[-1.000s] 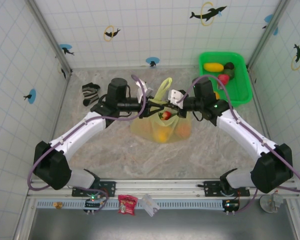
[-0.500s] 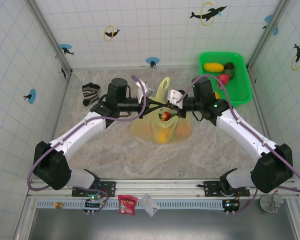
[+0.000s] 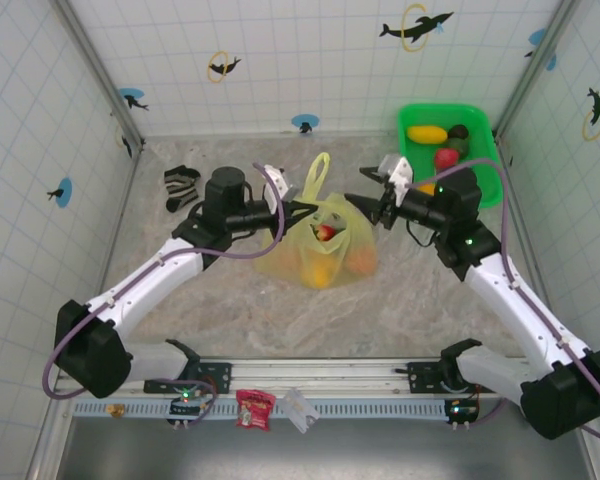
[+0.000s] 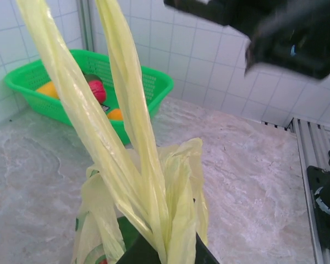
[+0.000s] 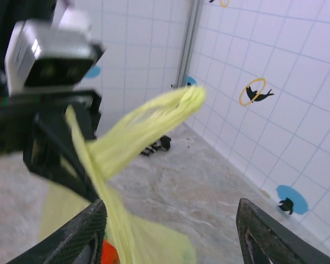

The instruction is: Place the fake fruits into the plastic bag and tie a complex knot

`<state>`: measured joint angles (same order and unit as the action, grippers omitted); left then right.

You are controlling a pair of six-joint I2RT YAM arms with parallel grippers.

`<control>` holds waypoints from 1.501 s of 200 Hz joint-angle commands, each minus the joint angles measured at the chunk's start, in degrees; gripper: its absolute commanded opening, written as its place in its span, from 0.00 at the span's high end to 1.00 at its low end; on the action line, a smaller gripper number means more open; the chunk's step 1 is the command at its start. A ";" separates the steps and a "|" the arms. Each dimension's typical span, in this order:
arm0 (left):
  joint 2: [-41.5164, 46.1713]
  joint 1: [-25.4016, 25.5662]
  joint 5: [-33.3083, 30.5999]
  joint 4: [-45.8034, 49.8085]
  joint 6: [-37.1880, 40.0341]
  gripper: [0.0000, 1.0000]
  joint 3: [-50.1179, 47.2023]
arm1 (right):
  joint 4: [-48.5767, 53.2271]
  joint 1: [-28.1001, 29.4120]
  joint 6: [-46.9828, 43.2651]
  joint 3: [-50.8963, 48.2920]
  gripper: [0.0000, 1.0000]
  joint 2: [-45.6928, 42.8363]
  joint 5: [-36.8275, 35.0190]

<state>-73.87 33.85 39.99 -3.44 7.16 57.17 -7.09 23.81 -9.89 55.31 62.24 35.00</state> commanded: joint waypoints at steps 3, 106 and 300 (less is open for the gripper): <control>0.48 1.60 -1.84 -1.82 4.38 1.00 -0.70 | -1.41 -0.34 20.58 8.77 0.43 4.88 5.41; 0.92 2.48 -3.60 -0.43 6.82 1.00 -0.74 | 7.75 2.47 28.47 18.91 0.81 13.67 9.74; 0.46 1.97 -7.58 -4.58 0.25 1.00 -2.97 | -15.20 11.84 19.71 -19.99 1.00 0.02 -11.35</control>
<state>-74.15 36.67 33.12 -4.93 8.82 54.68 -18.11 34.92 10.24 35.59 59.46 30.09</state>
